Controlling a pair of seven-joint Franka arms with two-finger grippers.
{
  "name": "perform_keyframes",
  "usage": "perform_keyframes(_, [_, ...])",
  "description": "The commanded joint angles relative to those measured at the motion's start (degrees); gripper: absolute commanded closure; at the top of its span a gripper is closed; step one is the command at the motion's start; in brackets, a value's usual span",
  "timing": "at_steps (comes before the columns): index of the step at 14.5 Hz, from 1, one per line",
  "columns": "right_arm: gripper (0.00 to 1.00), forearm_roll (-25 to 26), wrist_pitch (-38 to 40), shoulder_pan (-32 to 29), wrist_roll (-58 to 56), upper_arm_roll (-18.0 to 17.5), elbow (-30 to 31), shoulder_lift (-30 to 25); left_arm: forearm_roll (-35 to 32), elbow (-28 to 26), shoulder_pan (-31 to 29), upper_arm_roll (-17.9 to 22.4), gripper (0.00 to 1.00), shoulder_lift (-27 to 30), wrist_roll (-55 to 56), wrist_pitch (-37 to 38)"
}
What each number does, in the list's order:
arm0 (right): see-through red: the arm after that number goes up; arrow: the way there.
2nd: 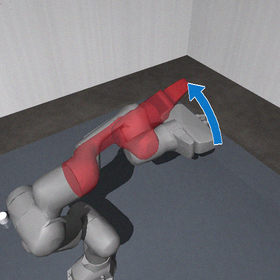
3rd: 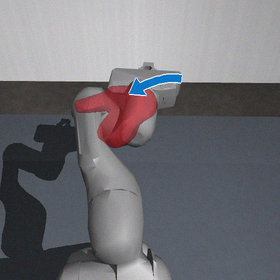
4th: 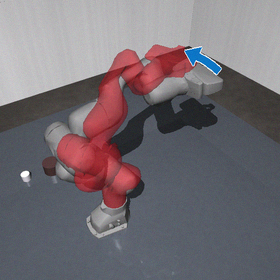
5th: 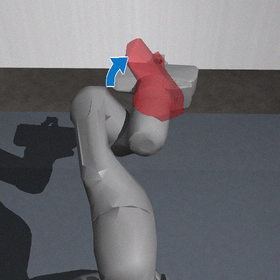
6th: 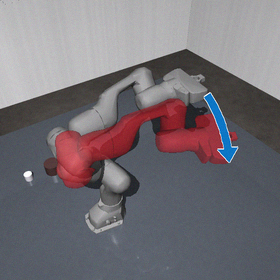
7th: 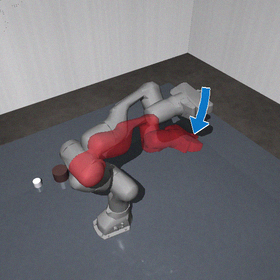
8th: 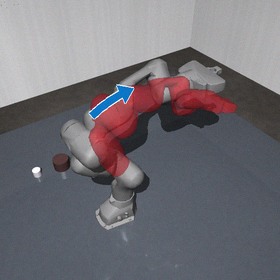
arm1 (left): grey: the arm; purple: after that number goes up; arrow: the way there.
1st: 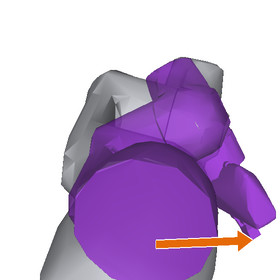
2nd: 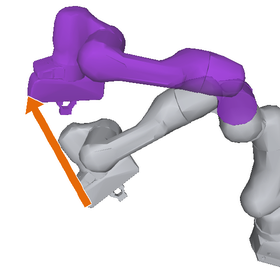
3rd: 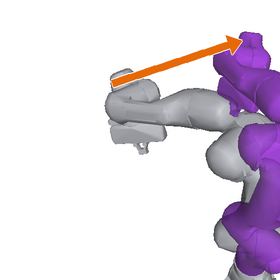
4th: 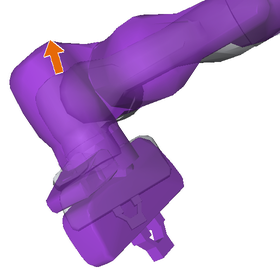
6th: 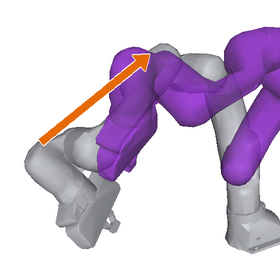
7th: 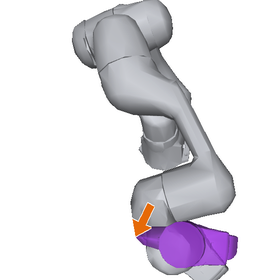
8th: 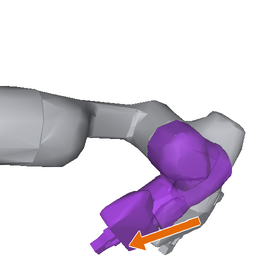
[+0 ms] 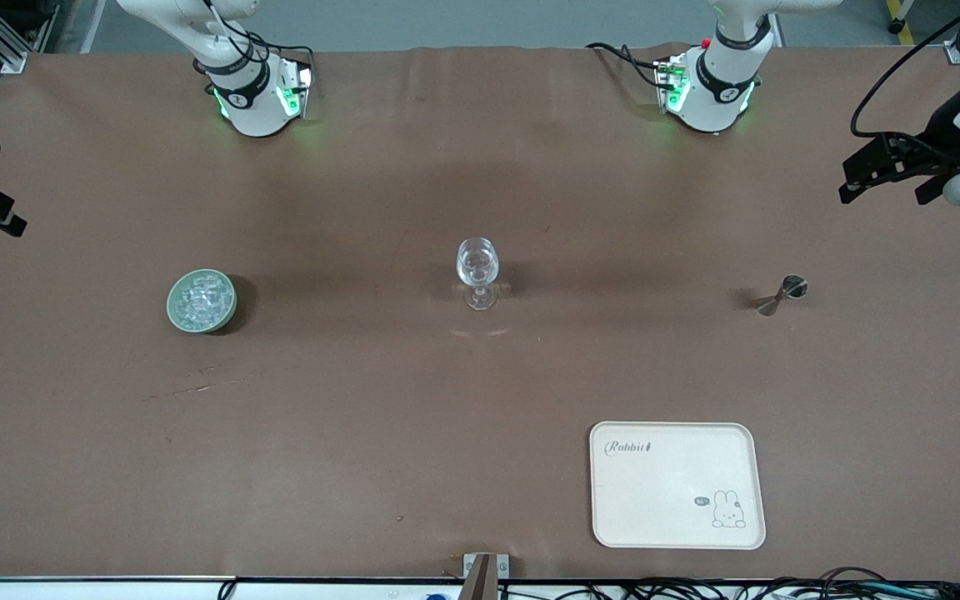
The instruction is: Pour wine and add ice with both arms
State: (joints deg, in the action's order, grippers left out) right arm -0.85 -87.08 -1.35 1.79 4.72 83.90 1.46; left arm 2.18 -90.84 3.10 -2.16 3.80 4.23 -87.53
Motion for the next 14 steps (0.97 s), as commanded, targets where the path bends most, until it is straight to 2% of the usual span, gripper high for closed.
perform_keyframes(1, [0.00, -0.29, 0.16, 0.21, 1.02, 0.03, 0.74, -1.02, -0.51, 0.66, 0.06, -0.03, 0.00, 0.24, -0.54, 1.04])
perform_keyframes(4, [0.00, -0.29, 0.16, 0.21, 1.02, 0.03, 0.74, -1.02, -0.51, 0.48, 0.06, -0.04, 0.00, -0.02, -0.46, 1.04])
perform_keyframes(6, [0.00, -0.29, 0.16, 0.21, 1.02, 0.03, 0.74, -1.02, -0.33, 0.31, -0.02, 1.45, 0.00, -0.29, 0.33, 1.22])
perform_keyframes(8, [0.00, -0.29, 0.16, 0.21, 1.02, 0.03, 0.74, -1.02, 0.89, 0.05, -0.11, 5.31, 0.00, -0.90, 3.48, 2.70])
perform_keyframes(10, [0.00, -0.29, 0.16, 0.21, 1.02, 0.03, 0.74, -1.02, 4.83, 0.04, -0.03, 10.22, 0.00, -2.65, 6.13, 4.11])
perform_keyframes(14, [0.00, -0.29, 0.16, 0.21, 1.02, 0.03, 0.74, -1.02, 6.78, 0.22, -0.11, 16.12, 0.00, -6.87, 11.48, 9.30])
